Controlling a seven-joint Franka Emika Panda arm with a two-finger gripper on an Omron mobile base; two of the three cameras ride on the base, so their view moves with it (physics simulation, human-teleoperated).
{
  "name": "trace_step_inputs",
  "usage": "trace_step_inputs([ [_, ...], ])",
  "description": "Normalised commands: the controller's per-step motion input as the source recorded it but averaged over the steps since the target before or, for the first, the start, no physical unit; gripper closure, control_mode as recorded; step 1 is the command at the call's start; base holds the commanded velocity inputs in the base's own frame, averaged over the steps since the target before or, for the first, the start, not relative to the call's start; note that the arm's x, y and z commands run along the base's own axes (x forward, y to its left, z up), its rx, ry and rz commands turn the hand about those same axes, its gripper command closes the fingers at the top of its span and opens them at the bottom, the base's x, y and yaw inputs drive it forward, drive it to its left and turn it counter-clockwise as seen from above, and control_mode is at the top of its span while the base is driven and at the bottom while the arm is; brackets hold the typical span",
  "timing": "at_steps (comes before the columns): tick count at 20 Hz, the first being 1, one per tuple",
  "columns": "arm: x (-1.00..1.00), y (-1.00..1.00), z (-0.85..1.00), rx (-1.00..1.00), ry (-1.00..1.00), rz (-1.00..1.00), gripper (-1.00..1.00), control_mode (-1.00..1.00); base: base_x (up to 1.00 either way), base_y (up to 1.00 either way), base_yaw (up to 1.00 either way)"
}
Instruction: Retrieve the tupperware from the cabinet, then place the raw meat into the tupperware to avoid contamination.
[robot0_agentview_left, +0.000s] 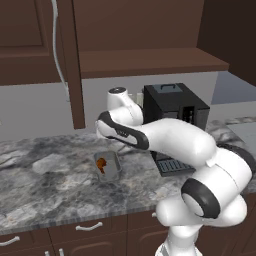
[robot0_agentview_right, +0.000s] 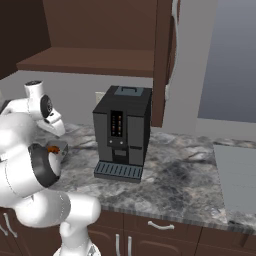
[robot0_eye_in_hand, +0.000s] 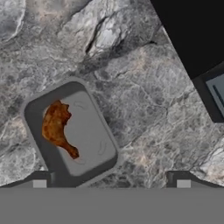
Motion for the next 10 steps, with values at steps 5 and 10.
trace_step_inputs([
  [5,-0.57,-0.32,0.59,0.10,-0.19,0.00,-1.00,-1.00,0.00,0.00,0.00],
  [10,-0.60,-0.22,0.60,0.10,-0.21,0.00,-1.00,-1.00,0.00,0.00,0.00],
])
